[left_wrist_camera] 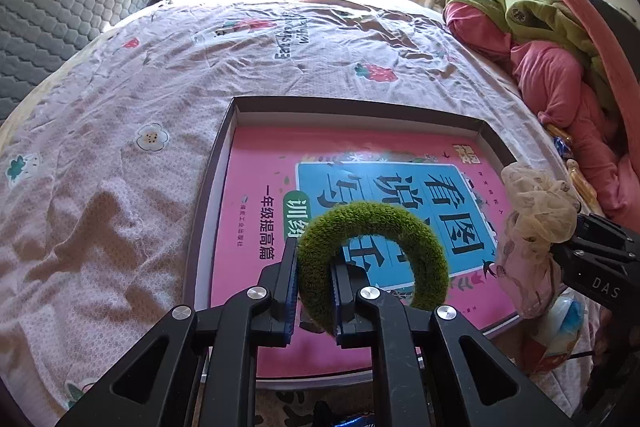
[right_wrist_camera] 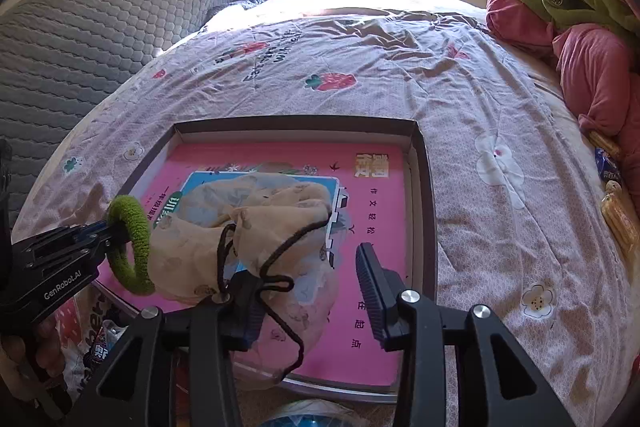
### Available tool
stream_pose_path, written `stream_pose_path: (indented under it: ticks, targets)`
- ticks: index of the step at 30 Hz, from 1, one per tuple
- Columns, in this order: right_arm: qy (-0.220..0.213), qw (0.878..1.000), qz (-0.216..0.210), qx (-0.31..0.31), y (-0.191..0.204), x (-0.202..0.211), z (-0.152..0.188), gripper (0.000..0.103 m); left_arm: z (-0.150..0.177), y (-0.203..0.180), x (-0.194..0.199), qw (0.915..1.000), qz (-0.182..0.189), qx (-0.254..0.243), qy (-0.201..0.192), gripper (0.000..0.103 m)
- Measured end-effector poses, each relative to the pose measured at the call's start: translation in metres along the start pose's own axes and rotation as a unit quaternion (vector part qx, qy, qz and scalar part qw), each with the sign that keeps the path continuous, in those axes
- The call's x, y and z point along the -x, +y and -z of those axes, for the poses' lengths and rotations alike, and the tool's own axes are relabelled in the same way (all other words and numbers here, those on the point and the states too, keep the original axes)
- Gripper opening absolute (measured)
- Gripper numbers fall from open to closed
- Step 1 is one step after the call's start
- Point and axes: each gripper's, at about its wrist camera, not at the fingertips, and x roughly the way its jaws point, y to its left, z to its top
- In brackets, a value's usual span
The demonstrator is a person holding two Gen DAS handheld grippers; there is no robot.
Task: Organize objects
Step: 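Carry the ring and bag into the pink tray and open both tools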
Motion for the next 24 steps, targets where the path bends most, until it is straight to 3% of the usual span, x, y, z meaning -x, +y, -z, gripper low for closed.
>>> stream_pose_path:
  ticks: [3,10,17,24]
  targets:
    - [0.024,1.0,0.019,0.004,-0.005,-0.009,-0.002,0.048,0.001,-0.001,-0.003,1.0,0.002,-0.002,0.002,0.014]
    - [0.06,0.997,0.043,0.006,-0.014,-0.025,-0.007,0.048,0.001,-0.002,-0.008,0.9999,0.006,-0.005,0.007,0.014]
    - [0.061,0.997,0.049,0.013,-0.014,-0.027,-0.012,0.048,0.001,0.001,-0.011,0.9999,0.008,0.0,0.012,0.015]
    - [0.049,0.997,0.059,0.029,-0.008,-0.02,-0.014,0.049,0.001,0.004,-0.013,0.9998,0.006,0.004,0.017,0.025]
